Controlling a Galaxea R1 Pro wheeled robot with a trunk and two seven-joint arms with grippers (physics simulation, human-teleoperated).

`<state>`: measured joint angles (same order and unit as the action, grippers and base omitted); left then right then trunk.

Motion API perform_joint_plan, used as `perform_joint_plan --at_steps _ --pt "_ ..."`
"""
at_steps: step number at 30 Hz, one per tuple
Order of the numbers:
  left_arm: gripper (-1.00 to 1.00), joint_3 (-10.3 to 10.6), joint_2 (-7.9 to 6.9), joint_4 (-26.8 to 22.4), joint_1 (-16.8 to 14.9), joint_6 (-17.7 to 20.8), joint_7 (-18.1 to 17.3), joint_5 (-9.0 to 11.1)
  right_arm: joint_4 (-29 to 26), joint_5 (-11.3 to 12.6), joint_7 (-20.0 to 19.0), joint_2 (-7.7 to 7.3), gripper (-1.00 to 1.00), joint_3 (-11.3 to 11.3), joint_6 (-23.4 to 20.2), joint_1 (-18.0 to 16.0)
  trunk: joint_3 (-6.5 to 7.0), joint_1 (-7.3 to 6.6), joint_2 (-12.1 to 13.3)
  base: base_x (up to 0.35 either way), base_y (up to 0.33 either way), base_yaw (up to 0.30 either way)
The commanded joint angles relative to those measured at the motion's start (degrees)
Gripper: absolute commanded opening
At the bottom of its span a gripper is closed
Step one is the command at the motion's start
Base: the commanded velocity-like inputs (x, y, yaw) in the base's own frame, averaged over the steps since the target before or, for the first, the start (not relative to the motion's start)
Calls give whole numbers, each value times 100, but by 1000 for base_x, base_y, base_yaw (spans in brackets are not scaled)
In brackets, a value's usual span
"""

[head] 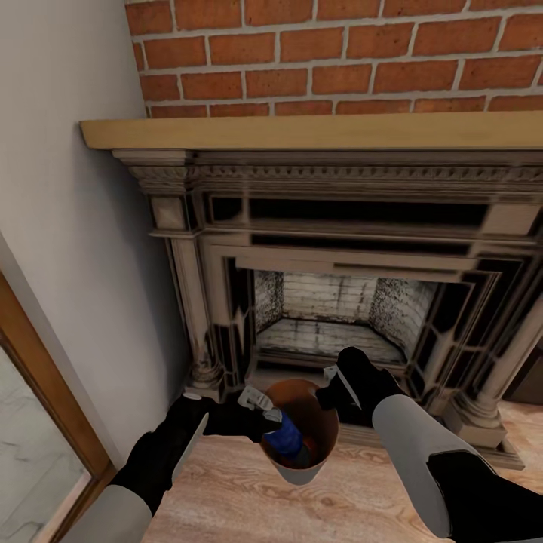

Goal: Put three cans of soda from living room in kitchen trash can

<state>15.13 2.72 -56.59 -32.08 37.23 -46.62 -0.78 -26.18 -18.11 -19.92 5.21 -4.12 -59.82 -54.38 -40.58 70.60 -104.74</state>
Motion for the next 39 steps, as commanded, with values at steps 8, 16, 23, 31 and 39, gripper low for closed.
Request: perform_joint_plan --at_steps 8,16,23,31,39 --pt "-100 -2 6 17 0 -102 41 3 -1 141 -28 6 -100 16 -18 -2 1 0 0 0 0 0" --pt "-100 7 108 279 0 -331 57 -3 -1 141 -26 41 -100 16 -18 -2 1 0 0 0 0 0" --pt "-100 7 157 592 0 -534 176 -1 -1 141 -23 88 -100 16 -18 -2 1 0 0 0 0 0" --pt "100 7 165 754 0 -707 189 14 1 141 -21 101 -100 16 -18 2 1 0 0 0 0 0" --pt "100 7 159 763 0 -717 186 18 5 141 -21 98 -100 16 -18 4 1 0 0 0 0 0"
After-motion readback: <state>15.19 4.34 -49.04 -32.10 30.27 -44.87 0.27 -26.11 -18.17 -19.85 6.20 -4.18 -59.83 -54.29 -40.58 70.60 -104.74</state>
